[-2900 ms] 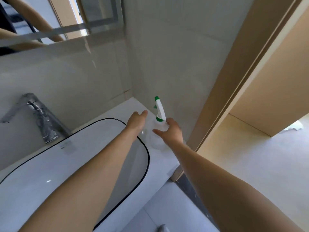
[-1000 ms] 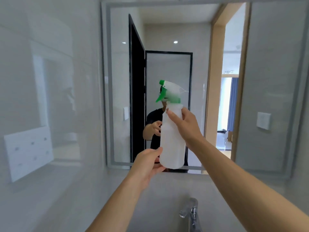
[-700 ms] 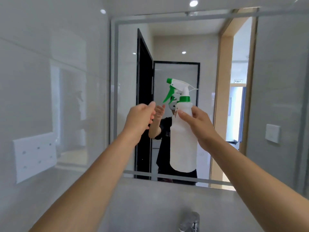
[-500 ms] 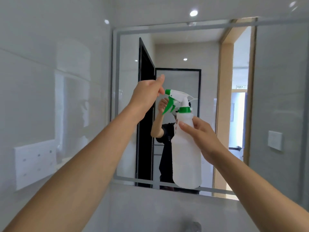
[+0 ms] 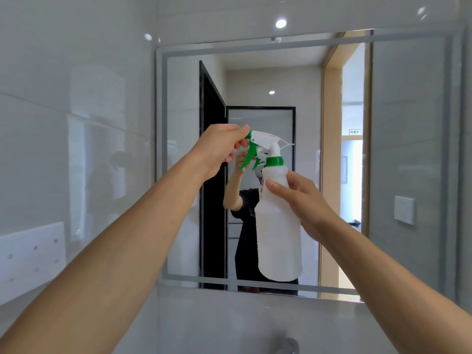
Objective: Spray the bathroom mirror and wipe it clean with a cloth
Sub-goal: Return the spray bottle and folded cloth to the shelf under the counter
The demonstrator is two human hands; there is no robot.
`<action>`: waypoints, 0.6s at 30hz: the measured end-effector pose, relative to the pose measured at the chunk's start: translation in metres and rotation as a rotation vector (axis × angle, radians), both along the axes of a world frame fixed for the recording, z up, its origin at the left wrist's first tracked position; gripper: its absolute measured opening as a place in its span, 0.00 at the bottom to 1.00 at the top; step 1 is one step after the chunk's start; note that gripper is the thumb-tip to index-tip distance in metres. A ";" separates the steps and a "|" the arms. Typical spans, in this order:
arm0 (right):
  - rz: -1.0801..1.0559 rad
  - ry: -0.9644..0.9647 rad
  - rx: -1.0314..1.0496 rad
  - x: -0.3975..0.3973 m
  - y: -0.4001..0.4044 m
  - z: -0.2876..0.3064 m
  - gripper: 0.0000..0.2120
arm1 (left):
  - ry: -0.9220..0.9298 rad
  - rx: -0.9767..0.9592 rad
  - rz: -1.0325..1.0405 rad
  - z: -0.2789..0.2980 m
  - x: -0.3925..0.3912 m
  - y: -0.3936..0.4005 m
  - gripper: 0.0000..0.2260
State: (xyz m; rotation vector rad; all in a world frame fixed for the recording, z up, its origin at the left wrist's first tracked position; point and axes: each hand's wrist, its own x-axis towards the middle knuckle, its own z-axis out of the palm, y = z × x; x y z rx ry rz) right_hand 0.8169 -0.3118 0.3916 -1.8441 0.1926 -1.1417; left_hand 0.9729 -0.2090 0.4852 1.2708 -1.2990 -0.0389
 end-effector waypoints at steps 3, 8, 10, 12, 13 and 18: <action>0.001 0.019 0.010 0.000 -0.002 -0.004 0.10 | -0.003 0.021 -0.085 -0.003 0.005 -0.004 0.14; 0.013 0.039 0.027 -0.001 -0.008 -0.011 0.10 | -0.041 0.030 -0.154 -0.011 0.013 -0.010 0.15; 0.028 0.046 0.038 -0.001 -0.010 -0.014 0.11 | -0.074 0.012 -0.153 -0.014 0.013 -0.012 0.14; 0.041 0.051 0.049 -0.002 -0.012 -0.017 0.11 | -0.112 -0.013 -0.149 -0.016 0.012 -0.014 0.12; 0.046 0.052 0.055 -0.002 -0.013 -0.018 0.11 | -0.131 -0.024 -0.146 -0.017 0.012 -0.014 0.12; 0.037 0.053 0.067 -0.004 -0.015 -0.022 0.13 | -0.147 -0.017 -0.114 -0.021 0.014 -0.017 0.10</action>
